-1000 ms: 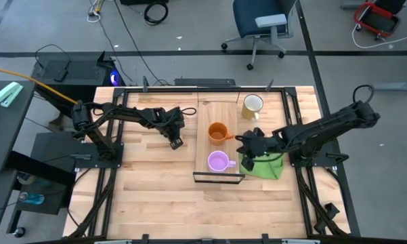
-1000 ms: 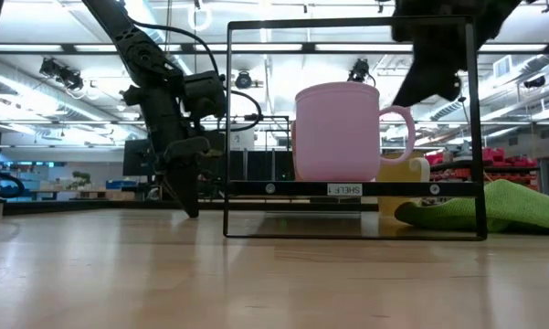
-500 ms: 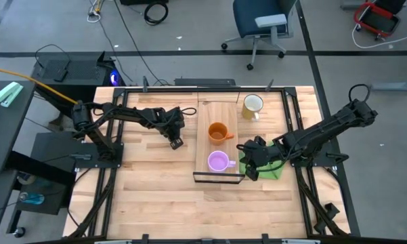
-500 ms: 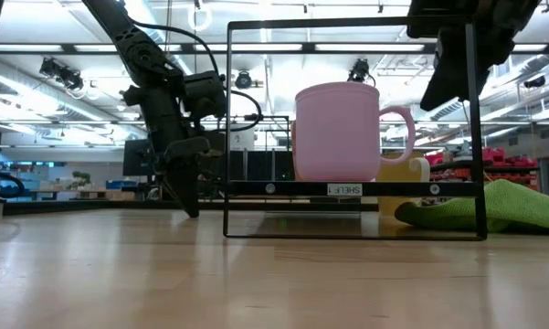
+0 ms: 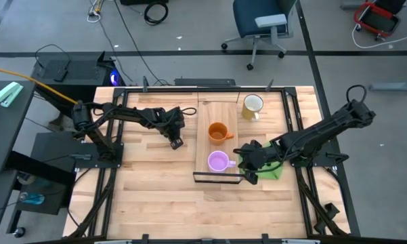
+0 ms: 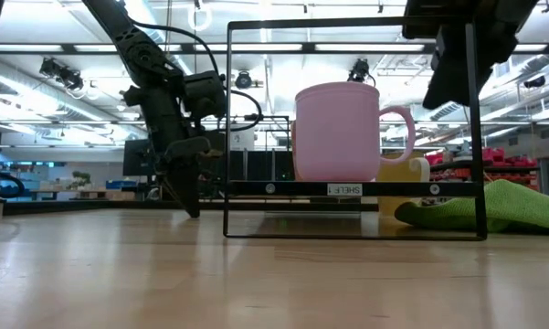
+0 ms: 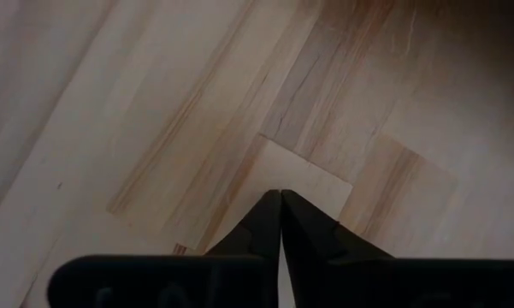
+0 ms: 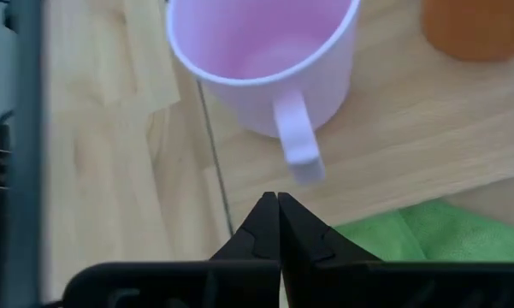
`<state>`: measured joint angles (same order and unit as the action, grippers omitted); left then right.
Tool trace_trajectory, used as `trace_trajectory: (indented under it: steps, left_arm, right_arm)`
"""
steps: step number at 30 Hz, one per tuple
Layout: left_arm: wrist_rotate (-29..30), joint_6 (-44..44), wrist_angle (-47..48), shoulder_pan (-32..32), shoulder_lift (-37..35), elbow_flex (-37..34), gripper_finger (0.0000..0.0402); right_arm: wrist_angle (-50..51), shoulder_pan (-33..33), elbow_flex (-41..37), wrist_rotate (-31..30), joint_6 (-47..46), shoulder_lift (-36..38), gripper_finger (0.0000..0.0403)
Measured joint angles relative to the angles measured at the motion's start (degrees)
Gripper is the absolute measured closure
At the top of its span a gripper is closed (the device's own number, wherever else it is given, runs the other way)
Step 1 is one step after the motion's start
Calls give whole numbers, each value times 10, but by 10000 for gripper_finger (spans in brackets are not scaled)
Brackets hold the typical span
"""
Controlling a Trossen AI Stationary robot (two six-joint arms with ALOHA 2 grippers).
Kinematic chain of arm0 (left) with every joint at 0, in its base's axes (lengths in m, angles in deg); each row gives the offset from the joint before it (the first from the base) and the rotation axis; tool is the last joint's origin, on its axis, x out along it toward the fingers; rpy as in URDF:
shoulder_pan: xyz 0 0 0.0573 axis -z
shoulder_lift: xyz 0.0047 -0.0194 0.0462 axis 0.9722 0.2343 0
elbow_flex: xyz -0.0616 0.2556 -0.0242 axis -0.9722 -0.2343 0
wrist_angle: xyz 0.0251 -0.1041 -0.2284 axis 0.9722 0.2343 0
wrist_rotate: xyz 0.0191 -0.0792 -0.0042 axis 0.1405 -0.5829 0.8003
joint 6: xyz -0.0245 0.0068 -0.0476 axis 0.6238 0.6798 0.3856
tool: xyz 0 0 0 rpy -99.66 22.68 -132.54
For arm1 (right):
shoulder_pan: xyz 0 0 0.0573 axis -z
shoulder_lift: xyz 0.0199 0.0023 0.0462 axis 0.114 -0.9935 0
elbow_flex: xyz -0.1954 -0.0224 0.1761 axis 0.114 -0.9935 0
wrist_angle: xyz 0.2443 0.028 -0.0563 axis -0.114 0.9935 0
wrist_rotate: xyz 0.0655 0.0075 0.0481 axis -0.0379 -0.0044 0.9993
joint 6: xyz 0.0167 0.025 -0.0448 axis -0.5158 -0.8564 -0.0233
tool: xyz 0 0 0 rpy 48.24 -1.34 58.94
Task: Stack small to large cups/mugs on shelf
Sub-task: Adjust the pink mug on the shelf
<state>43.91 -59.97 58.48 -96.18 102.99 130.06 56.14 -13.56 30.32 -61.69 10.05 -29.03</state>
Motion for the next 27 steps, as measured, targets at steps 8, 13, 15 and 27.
trace_trajectory:
  steps: [8, 13, 15, 27]
  left_arm:
    - [0, 0, 0, 0, 0, 0, 390]
    - [0, 0, 0, 0, 0, 0, 387]
    - [0, 0, 0, 0, 0, 0, 381]
    - [0, 0, 0, 0, 0, 0, 389]
  right_arm:
    - [-11, 21, 0, 0, 21, -23, 403]
    - [-17, 25, 0, 0, 28, -25, 403]
    - [-19, 25, 0, 0, 28, -25, 403]
    - [-12, 27, 0, -28, 28, -24, 403]
